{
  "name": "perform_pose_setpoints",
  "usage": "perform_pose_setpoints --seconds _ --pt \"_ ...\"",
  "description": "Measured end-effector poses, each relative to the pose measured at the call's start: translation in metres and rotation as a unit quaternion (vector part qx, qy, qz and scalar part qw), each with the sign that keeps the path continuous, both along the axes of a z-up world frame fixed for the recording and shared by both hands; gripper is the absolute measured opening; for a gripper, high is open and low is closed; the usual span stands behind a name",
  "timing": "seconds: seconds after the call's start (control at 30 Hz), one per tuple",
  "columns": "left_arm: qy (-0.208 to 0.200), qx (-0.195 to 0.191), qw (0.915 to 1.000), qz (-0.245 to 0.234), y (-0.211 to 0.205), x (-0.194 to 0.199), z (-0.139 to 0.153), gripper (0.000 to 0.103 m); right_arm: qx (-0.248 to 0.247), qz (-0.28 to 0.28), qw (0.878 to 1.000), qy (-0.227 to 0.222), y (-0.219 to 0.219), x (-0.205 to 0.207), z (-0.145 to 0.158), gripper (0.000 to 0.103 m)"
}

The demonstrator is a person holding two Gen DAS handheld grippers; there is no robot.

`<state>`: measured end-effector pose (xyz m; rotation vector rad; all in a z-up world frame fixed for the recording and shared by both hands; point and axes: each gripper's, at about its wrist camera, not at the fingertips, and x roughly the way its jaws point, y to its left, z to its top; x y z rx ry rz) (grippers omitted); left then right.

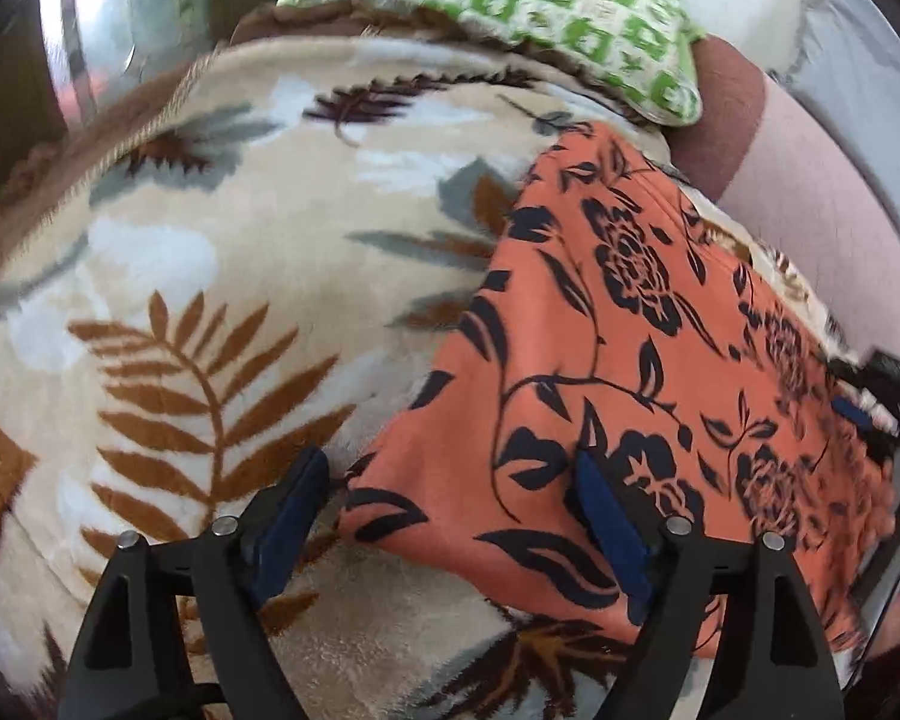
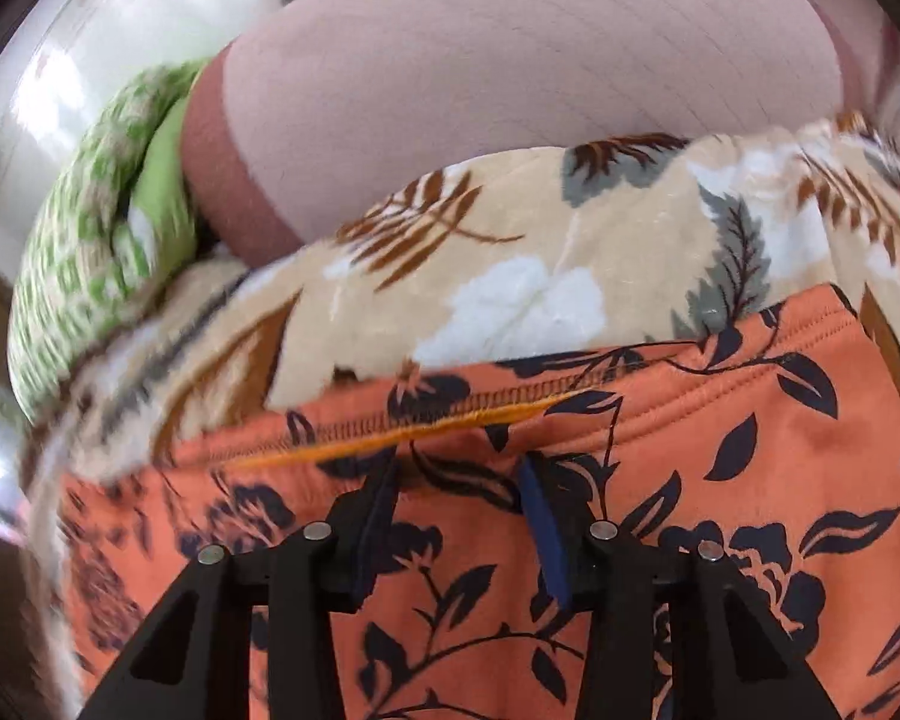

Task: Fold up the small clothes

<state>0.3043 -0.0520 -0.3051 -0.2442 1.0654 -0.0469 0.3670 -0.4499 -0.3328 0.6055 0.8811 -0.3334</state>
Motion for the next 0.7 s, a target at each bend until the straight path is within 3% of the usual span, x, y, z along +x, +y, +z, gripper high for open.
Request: perform_pose_setpoints --seconds 0.2,0.37,0.4,0.5,0.53,0.7 --pt "-0.016 -0.008 0.9997 0.016 0.008 -0.004 0.010 0.084 0.008 0.012 0.998 -0.055 -0.006 -0.067 0.031 0.047" --pt "-0.046 -0.045 0.9979 0.005 0.012 -0.020 0.026 0.084 0.080 0.024 0.994 -0.070 -0.008 -0.159 0.024 0.049" --pt "-0.048 -0.050 0.9976 -0.003 0.011 -0.024 0.028 0.084 0.097 0.025 0.992 -0.075 -0.001 -0.176 0.024 0.053" --pt "-0.029 -0.084 0.9950 -0.046 0.002 -0.040 0.024 0.084 0.163 0.013 0.982 -0.099 0.006 -0.224 0.011 0.061" --pt "-0.011 -0.113 0.9915 -0.063 0.000 -0.047 0.018 0.084 0.193 0.004 0.975 -0.108 0.009 -0.239 0.004 0.062" --pt "0.038 -0.158 0.9834 -0.081 -0.013 -0.061 0.000 0.084 0.296 -0.057 0.945 -0.129 0.014 -0.269 -0.031 0.067"
